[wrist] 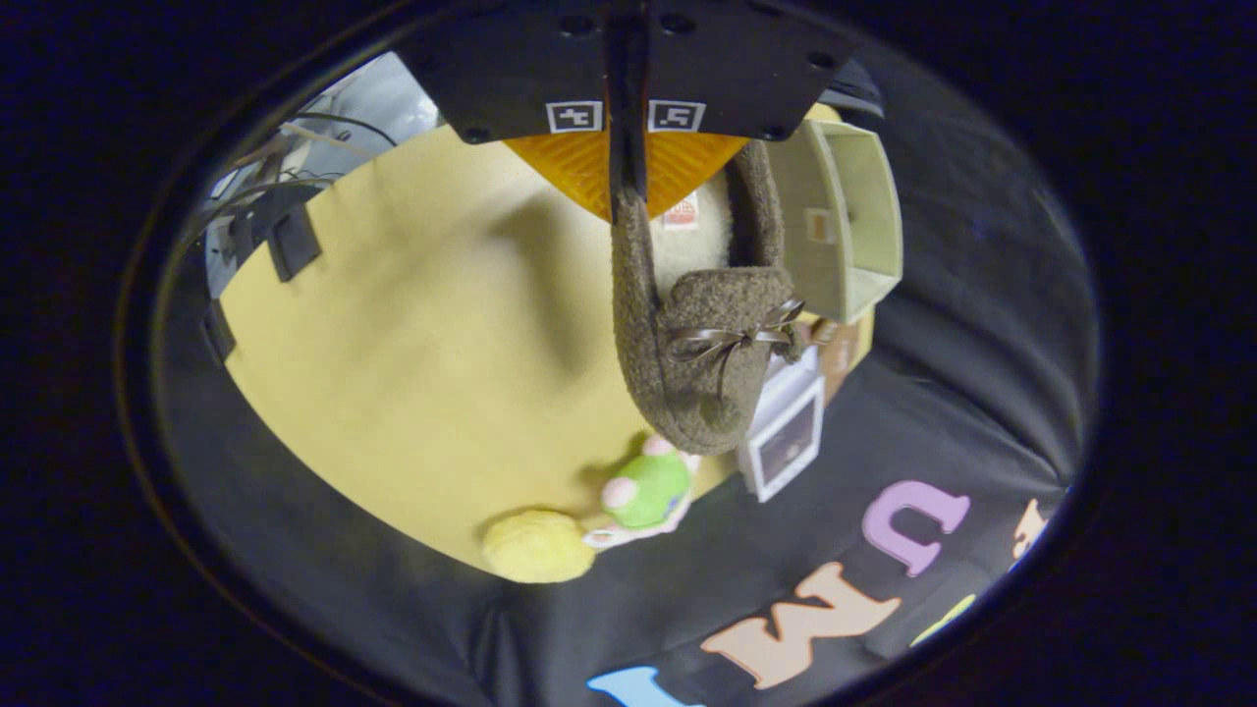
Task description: Open the storage box then place both shoes into the box .Put the left shoe in first, then the right shoe, with the right side of both shoes facing outward in a uniform manner.
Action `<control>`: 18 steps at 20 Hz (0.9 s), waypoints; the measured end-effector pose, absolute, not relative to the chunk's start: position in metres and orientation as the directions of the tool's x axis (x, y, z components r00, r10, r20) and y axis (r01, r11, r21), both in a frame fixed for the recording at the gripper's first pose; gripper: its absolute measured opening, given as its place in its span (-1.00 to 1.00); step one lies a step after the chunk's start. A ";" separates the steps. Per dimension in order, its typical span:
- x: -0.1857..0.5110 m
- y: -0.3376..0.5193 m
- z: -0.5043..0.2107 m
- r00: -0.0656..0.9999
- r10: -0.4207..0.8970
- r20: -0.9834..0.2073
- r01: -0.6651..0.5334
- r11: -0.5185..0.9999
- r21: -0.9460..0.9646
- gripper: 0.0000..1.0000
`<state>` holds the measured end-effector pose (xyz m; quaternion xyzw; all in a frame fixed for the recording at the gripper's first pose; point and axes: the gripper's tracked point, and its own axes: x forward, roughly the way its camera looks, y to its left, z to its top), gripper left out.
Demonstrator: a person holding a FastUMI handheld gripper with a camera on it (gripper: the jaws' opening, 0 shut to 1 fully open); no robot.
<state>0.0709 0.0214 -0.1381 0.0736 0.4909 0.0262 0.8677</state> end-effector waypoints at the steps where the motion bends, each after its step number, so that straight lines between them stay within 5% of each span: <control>1: 0.067 0.044 -0.133 0.513 0.158 -0.843 -0.005 0.983 0.181 -0.93; 7: 0.047 0.169 -0.142 0.425 0.333 -0.842 -0.144 0.943 0.300 -0.94; 18: 0.024 0.247 -0.239 0.352 0.157 -0.923 -0.185 0.978 0.095 -0.93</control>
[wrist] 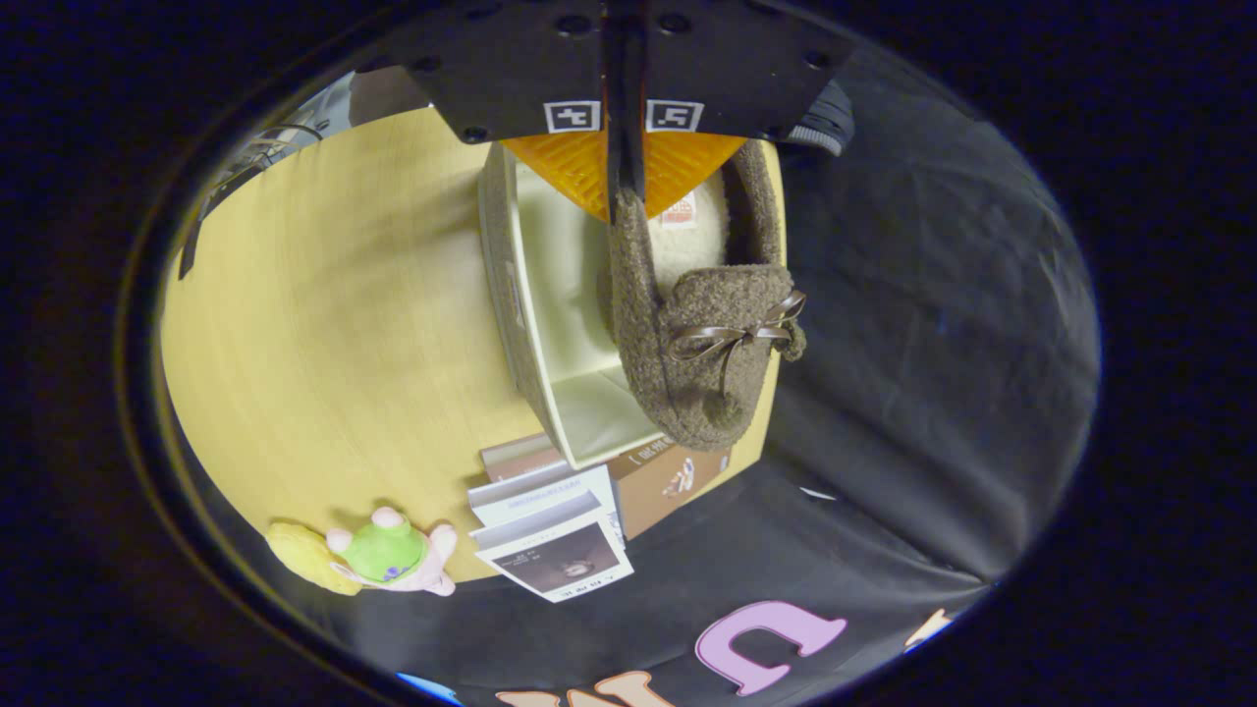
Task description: Open the storage box then place both shoes into the box .Put the left shoe in first, then the right shoe, with the right side of both shoes facing outward in a uniform manner.
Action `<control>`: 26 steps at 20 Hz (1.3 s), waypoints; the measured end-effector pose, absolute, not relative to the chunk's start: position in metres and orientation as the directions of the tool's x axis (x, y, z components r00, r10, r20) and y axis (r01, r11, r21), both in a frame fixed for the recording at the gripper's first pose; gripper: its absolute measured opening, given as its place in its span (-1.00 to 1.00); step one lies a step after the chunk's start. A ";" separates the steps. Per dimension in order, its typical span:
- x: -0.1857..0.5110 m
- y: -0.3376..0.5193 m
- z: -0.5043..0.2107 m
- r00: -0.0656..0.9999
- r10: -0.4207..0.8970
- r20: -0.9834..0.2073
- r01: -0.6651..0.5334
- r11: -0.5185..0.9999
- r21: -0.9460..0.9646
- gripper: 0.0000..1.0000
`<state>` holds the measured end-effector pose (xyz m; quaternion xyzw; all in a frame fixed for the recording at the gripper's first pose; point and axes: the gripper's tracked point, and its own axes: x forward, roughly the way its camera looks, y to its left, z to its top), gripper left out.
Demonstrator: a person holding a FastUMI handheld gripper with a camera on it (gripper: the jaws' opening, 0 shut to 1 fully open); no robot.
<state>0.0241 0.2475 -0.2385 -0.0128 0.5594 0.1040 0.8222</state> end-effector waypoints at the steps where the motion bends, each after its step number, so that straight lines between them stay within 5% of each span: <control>1: 0.026 0.247 -0.246 0.361 0.129 -0.923 -0.180 0.981 0.067 -0.93; 7: 0.032 0.221 -0.279 0.399 -0.048 -0.916 -0.172 0.977 -0.126 -0.93; 14: 0.031 0.233 -0.278 0.416 0.021 -0.909 -0.177 0.983 -0.058 -0.90; 20: 0.035 0.267 -0.235 0.462 0.232 -0.856 -0.240 0.962 0.132 -0.08; 26: 0.043 0.222 -0.179 0.602 0.245 -0.760 -0.293 0.953 0.074 0.85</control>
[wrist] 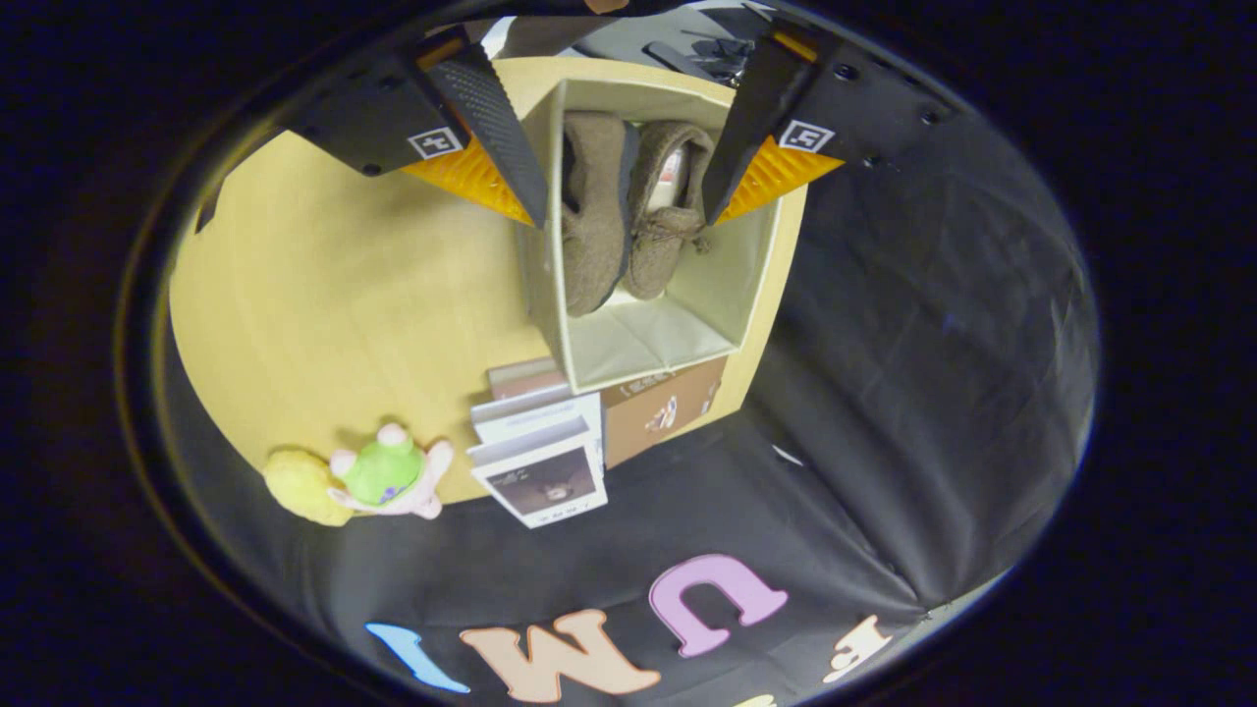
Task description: Open the storage box then place both shoes into the box .Put the left shoe in first, then the right shoe, with the right side of both shoes facing outward in a uniform manner.
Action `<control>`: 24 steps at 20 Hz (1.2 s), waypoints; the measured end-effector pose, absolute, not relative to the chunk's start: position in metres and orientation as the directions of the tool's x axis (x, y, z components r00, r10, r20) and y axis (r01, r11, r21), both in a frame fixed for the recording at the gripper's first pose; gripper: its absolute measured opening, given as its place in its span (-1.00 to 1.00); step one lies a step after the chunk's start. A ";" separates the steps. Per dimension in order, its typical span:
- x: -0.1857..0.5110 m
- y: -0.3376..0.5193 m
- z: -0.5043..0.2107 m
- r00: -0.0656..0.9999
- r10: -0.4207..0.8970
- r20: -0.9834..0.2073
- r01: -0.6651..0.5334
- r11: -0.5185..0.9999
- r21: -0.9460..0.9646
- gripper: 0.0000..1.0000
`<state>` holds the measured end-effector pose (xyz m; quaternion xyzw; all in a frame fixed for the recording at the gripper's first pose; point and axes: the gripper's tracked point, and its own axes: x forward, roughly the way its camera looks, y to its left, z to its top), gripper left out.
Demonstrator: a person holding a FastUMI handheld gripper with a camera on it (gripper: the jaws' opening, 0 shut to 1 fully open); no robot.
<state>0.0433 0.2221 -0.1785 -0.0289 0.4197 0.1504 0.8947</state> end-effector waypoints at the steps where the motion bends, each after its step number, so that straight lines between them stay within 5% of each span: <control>1: 0.045 0.210 -0.171 0.638 0.241 -0.731 -0.292 0.955 0.061 1.00; 7: 0.062 0.155 -0.106 0.851 0.209 -0.481 -0.289 0.952 -0.097 1.00; 15: 0.066 0.117 -0.006 0.976 0.198 -0.092 -0.215 0.941 -0.262 1.00; 24: 0.053 0.094 0.005 0.990 0.130 -0.060 -0.143 0.942 -0.304 0.99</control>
